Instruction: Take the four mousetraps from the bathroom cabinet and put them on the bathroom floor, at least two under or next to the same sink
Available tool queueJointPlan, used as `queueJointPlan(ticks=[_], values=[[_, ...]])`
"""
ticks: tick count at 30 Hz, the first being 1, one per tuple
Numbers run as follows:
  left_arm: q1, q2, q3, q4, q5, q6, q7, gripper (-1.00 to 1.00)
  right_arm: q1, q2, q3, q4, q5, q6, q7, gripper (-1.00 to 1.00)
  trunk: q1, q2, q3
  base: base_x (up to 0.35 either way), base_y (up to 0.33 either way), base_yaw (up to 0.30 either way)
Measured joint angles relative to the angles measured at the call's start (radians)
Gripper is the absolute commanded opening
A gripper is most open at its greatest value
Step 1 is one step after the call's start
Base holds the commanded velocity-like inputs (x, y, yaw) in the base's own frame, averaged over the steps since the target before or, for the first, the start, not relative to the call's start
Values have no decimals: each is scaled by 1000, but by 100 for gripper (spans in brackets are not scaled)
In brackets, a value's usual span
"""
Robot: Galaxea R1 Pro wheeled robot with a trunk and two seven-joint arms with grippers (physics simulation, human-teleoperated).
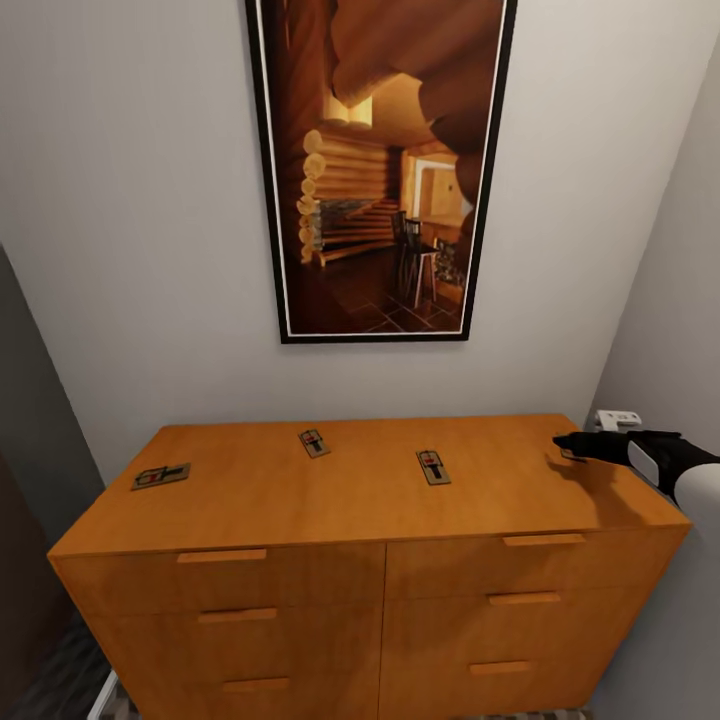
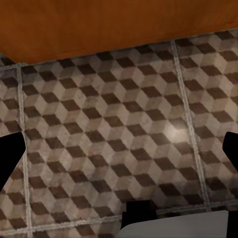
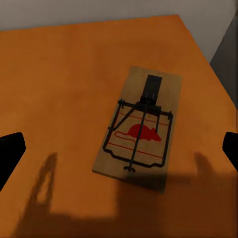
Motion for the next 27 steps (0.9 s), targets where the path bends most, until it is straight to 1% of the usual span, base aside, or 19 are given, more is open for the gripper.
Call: queueJointPlan(ticks=[13, 27], values=[[0, 0, 0, 0, 0, 0, 0, 100, 0, -8, 0, 0, 1, -40, -3, 100, 0, 0, -14, 0, 0, 0], [0, 0, 0, 0, 0, 0, 0, 100, 0, -12, 1, 0, 1, -44, -9, 100, 0, 0, -31, 0, 0, 0]])
